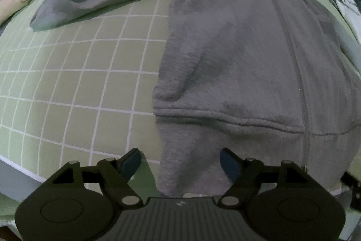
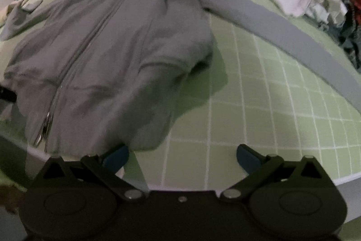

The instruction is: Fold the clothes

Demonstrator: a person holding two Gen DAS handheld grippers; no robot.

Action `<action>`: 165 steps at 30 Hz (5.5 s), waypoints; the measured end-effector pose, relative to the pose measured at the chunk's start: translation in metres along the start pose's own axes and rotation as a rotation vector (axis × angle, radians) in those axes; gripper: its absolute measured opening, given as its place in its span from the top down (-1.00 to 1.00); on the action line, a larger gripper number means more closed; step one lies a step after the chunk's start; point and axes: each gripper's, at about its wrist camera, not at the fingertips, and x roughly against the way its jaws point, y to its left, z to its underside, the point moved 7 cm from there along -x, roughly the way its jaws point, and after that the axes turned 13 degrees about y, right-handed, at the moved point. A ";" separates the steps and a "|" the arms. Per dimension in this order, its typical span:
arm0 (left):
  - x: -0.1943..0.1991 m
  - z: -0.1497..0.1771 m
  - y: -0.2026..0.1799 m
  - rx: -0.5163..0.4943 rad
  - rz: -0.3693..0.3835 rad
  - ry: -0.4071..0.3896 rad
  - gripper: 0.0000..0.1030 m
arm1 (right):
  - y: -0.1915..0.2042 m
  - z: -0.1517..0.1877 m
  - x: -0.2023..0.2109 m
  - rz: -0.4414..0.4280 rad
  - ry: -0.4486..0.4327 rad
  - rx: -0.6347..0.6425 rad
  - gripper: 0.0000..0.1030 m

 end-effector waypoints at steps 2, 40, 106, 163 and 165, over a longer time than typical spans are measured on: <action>-0.001 0.001 0.000 -0.008 0.001 0.001 -0.54 | -0.002 -0.008 0.003 0.033 -0.063 -0.007 -1.00; 0.002 0.001 0.009 -0.046 0.025 0.037 -0.68 | 0.066 -0.112 0.028 0.063 -0.415 0.123 -1.00; 0.006 -0.028 0.016 -0.015 0.126 -0.074 0.05 | 0.000 -0.058 0.038 0.233 -0.156 -0.017 0.30; 0.000 -0.245 0.008 0.207 0.264 -0.142 0.60 | -0.040 -0.288 -0.018 -0.128 -0.169 -0.036 0.82; 0.000 -0.244 0.007 0.197 0.256 -0.142 0.60 | -0.049 -0.297 -0.006 -0.115 -0.222 -0.047 0.82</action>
